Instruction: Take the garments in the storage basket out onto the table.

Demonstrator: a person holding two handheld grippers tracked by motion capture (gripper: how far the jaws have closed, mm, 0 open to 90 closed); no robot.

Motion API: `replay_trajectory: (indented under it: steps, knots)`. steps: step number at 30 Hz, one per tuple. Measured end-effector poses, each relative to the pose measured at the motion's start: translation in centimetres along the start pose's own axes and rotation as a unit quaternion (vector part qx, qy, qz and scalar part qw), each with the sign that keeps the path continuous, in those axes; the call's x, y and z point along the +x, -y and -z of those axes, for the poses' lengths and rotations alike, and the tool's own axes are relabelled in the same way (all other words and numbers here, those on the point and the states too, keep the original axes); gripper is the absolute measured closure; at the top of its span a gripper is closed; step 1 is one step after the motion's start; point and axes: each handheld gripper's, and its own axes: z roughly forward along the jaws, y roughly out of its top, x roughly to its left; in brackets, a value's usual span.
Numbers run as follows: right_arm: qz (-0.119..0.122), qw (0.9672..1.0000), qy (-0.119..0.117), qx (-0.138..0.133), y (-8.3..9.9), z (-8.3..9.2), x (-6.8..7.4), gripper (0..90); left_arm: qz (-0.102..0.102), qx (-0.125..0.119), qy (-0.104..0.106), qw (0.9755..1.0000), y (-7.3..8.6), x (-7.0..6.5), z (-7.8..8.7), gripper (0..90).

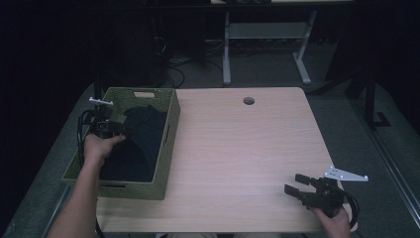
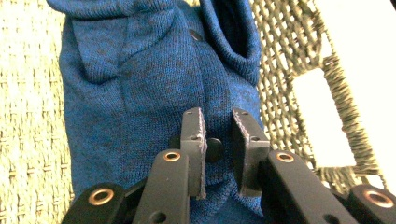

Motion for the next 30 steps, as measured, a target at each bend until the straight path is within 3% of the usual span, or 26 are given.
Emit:
replay_trajectory:
  steps: [14, 26, 30]
  knots:
    - [0.005, 1.0000, 0.002, -0.003, 0.0, -0.1, 0.3, 20.6, -0.009, -0.039, 0.017, 0.9991, -0.3, -0.5, 2.8, 76.6]
    - [0.004, 1.0000, 0.002, -0.003, -0.1, -0.2, 0.1, 20.6, 0.009, -0.078, 0.037, 0.9962, -1.0, -0.4, 4.6, 76.6]
    - [0.004, 1.0000, 0.002, -0.003, -0.2, -0.3, 0.0, 20.6, 0.007, -0.084, 0.039, 0.9956, -1.4, -0.7, 5.3, 76.6]
